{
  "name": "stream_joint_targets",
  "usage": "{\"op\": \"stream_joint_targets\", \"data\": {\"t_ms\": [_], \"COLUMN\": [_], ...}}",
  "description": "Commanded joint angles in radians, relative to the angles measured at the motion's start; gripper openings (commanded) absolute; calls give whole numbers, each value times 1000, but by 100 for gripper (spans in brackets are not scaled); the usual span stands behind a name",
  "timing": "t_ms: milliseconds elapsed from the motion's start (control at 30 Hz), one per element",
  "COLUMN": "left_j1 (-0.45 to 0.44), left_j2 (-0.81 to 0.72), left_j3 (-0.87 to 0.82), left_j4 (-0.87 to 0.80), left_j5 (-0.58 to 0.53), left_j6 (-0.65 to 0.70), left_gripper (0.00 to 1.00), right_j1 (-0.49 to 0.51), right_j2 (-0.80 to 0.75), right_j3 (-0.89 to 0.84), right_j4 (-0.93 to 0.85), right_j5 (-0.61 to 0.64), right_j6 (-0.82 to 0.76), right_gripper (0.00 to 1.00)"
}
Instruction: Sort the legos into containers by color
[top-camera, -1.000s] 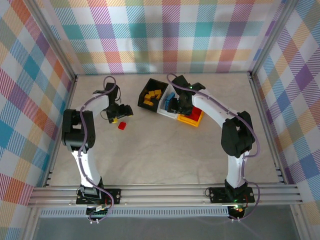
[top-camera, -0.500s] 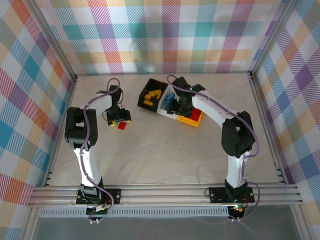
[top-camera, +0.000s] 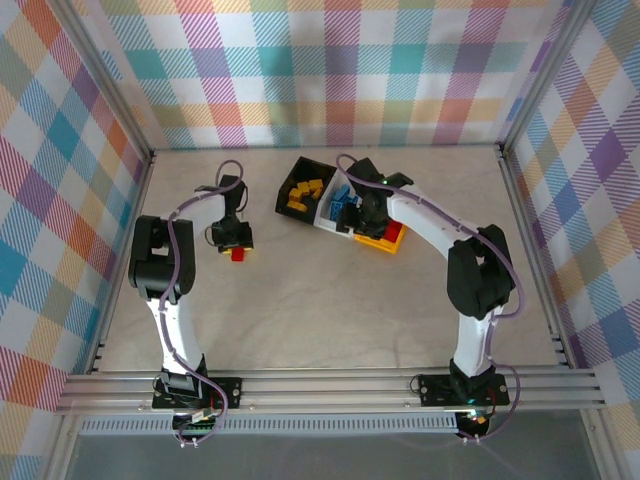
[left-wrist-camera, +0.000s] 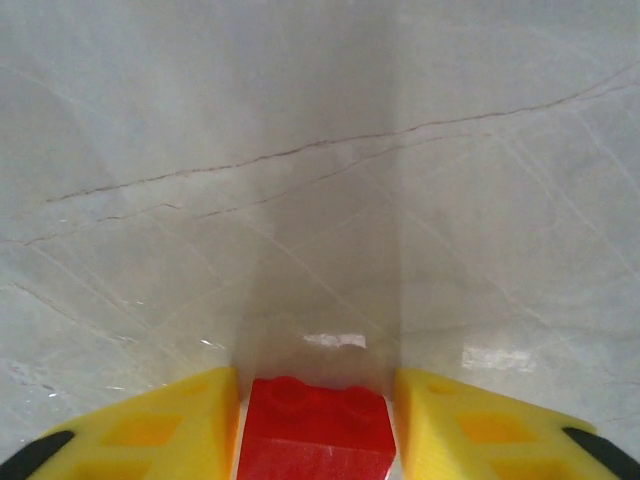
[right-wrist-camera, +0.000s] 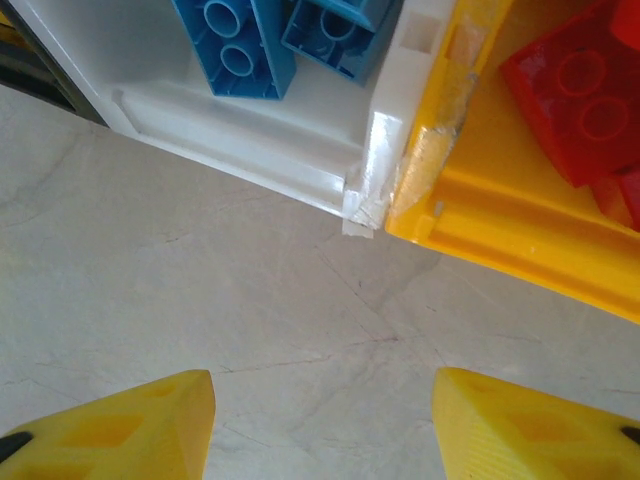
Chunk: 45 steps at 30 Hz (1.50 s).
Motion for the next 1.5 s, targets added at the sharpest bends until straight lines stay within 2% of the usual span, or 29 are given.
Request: {"op": "stream_joint_targets", "data": {"t_ms": [0, 100, 300, 433, 533, 667, 767, 967, 1100, 1267, 1400, 1467], "left_j1": [-33, -35, -59, -111, -183, -285, -355, -459, -484, -496, -507, -508], "left_j2": [1, -17, -77, -111, -103, -6, 105, 346, 497, 646, 660, 640], "left_j3": [-60, -64, -25, 67, 180, 382, 545, 885, 1061, 1278, 1322, 1322], "left_j4": [-20, -24, -41, -46, -13, 47, 73, 79, 87, 80, 93, 69], "left_j5": [115, 137, 202, 332, 407, 466, 491, 507, 503, 495, 494, 498], "left_j6": [-8, -17, -47, -127, -199, -265, -293, -323, -353, -386, -402, -383], "left_gripper": [40, 34, 34, 36, 37, 37, 37, 38, 38, 60, 67, 67], "right_j1": [-6, -4, -5, -11, -32, -77, -112, -169, -206, -256, -339, -390], "right_j2": [-62, -78, -109, -171, -270, -468, -554, -616, -641, -685, -728, -752], "right_j3": [-33, -58, -81, -101, -149, -283, -328, -333, -324, -351, -431, -484], "right_j4": [13, 24, 21, -15, -57, -75, -118, -149, -165, -168, -105, -45], "right_j5": [1, 1, 10, 43, 73, 92, 88, 74, 53, 37, -8, -25], "right_j6": [26, 38, 48, 47, 64, 73, 57, 3, -18, -48, -68, -79], "right_gripper": [59, 59, 59, 59, 59, 59, 59, 59, 59, 62, 62, 63]}}
